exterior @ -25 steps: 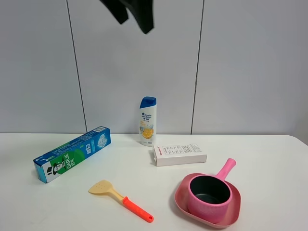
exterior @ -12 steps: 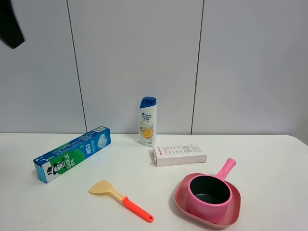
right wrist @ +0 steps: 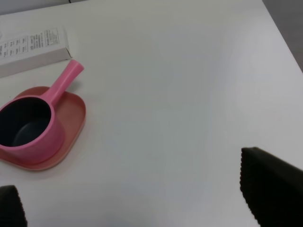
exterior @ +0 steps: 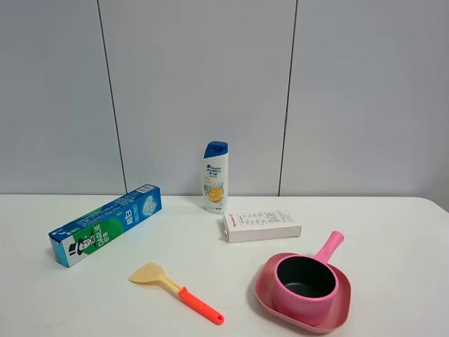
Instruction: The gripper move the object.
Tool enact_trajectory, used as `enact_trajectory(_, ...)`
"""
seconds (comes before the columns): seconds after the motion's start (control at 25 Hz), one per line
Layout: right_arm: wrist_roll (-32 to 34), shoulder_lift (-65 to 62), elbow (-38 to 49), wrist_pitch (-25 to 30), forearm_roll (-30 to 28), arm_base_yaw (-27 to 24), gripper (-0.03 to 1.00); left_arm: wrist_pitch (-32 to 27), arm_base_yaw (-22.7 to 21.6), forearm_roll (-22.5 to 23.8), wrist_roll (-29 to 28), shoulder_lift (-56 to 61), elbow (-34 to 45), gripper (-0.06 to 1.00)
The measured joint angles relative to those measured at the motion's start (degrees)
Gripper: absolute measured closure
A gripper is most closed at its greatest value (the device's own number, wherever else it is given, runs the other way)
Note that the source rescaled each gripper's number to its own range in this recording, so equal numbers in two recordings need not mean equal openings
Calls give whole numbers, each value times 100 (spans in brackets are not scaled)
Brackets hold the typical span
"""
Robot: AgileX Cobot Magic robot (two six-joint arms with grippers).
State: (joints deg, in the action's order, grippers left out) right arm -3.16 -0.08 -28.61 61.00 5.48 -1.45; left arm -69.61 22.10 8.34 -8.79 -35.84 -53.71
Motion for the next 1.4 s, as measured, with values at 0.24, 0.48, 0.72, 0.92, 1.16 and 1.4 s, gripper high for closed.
enact_trajectory(0.24,0,0,0,0,0,0,-3,-6,-1,-18,-465,1435,1088,17)
enact_trajectory(0.48,0,0,0,0,0,0,-3,-11,-179,14,-512,2233,1666,17)
enact_trajectory(0.72,0,0,0,0,0,0,-3,145,-1152,-497,176,2528,2196,17)
enact_trajectory(0.92,0,0,0,0,0,0,-3,409,-2048,-1023,1117,2548,2209,17)
enact_trajectory(1.16,0,0,0,0,0,0,-3,730,-2443,-1288,1338,2690,2366,17)
enact_trajectory(1.4,0,0,0,0,0,0,-3,901,-2542,-1415,1338,2947,2458,17)
